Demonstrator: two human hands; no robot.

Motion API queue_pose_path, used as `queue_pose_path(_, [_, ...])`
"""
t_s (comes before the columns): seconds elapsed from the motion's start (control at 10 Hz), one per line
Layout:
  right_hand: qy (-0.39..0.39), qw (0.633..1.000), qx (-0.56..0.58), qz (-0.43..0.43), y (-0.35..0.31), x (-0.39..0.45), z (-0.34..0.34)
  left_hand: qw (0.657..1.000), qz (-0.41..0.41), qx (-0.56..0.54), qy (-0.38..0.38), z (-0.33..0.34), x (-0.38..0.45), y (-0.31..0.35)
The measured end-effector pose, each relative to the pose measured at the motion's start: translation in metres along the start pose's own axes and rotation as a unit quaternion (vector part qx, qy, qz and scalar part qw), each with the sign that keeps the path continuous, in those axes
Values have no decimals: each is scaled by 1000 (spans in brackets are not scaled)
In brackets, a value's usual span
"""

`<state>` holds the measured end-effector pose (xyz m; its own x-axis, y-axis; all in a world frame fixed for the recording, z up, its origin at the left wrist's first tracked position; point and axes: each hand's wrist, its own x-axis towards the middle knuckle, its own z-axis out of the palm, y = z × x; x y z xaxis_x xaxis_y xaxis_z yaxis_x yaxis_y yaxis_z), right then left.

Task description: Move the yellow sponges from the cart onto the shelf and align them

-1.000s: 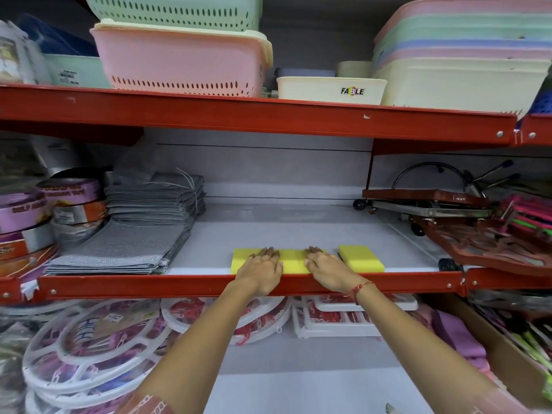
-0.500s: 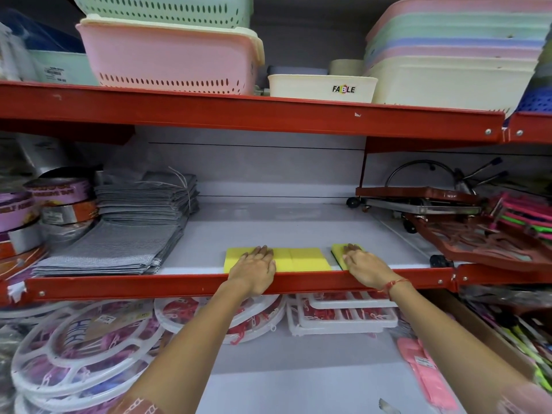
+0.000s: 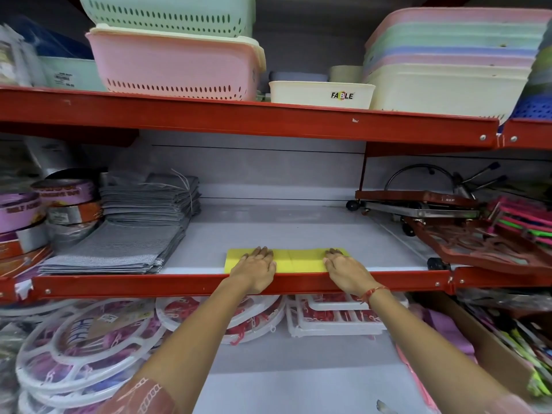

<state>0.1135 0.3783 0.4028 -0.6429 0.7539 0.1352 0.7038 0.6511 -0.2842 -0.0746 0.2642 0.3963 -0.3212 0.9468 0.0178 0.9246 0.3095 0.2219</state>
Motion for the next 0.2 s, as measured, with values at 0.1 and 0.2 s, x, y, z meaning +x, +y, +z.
queue_pose_path(0.1, [50,998,-3,-38,-12,1,-3,999,8,-25,41,-7,-8,2])
queue_pose_path(0.2, [113,991,18,-76,-34,1,-13,990,18,-30,139,-20,-19,3])
